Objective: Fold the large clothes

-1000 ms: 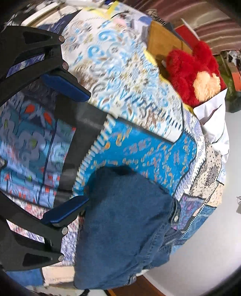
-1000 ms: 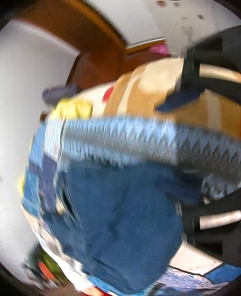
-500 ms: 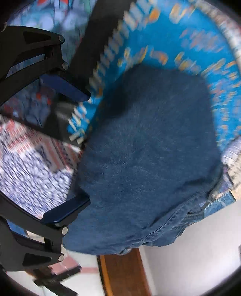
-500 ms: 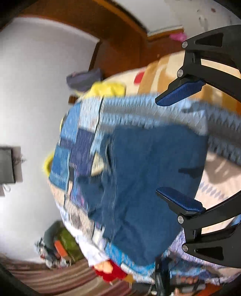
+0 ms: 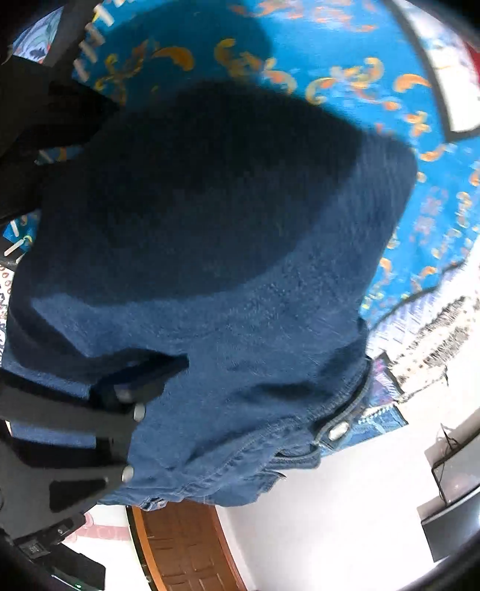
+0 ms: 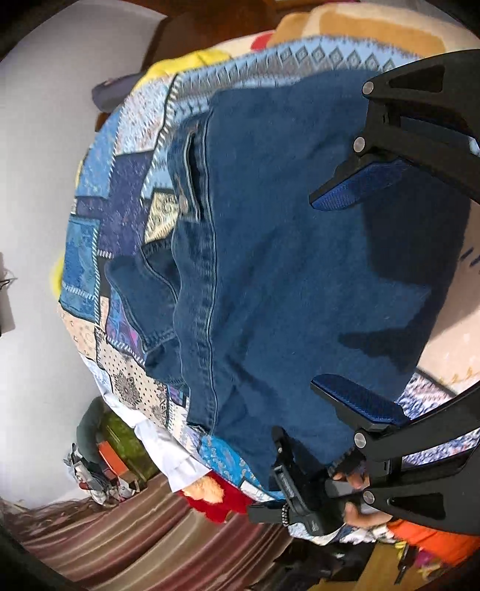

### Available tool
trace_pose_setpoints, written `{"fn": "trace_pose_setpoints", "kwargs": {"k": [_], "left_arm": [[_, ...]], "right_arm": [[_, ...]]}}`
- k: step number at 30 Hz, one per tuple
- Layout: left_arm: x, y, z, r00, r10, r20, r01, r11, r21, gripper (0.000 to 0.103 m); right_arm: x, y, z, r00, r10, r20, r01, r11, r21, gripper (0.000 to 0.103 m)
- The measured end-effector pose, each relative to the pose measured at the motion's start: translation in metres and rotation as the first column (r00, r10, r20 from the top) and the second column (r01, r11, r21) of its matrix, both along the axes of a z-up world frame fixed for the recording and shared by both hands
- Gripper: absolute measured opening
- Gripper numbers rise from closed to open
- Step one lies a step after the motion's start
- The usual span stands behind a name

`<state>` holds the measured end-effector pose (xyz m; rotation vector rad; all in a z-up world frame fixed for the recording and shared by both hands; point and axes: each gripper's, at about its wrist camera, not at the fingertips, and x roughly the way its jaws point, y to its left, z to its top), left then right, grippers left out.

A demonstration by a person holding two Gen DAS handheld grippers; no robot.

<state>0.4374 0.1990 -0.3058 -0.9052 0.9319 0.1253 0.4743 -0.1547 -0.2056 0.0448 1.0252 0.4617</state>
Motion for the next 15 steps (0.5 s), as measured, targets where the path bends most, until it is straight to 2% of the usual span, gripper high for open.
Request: {"fn": "trace_pose_setpoints", "kwargs": {"k": [1, 2, 4, 7, 10, 13, 15], "left_arm": [[-0.003, 0.004, 0.006, 1.0, 0.017, 0.022, -0.017, 1.0, -0.008, 0.044], [-0.004, 0.007, 0.012, 0.999, 0.03, 0.039, -0.029, 0.999, -0.016, 0.037], [-0.007, 0.011, 0.027, 0.996, 0.038, 0.083, -0.037, 0.999, -0.012, 0.033], [-0.006, 0.005, 0.056, 0.994, 0.016, 0.112, -0.03, 0.993, 0.117, 0.031], [-0.014, -0.002, 0.085, 0.987, -0.009, 0.162, -0.025, 0.978, 0.205, 0.03], [-0.022, -0.007, 0.115, 0.979, -0.028, 0.201, -0.029, 0.961, 0.273, 0.03], [-0.031, -0.008, 0.129, 0.975, -0.049, 0.217, -0.019, 0.954, 0.299, 0.03]], "right_arm": [[0.002, 0.004, 0.0, 1.0, 0.0, -0.003, 0.0, 1.0, 0.004, 0.089], [0.004, 0.008, 0.001, 1.0, 0.001, -0.003, -0.001, 1.0, 0.003, 0.089], [0.006, 0.02, 0.003, 1.0, 0.014, 0.01, -0.014, 1.0, -0.007, 0.089], [0.004, 0.037, 0.011, 0.999, 0.041, 0.027, -0.042, 0.999, 0.005, 0.089], [0.001, 0.06, 0.013, 0.997, 0.073, 0.036, -0.073, 0.997, 0.022, 0.089], [0.001, 0.089, -0.003, 0.993, 0.117, -0.004, -0.117, 0.993, 0.004, 0.09], [0.0, 0.112, -0.025, 0.985, 0.164, -0.061, -0.166, 0.986, -0.03, 0.09]]}}
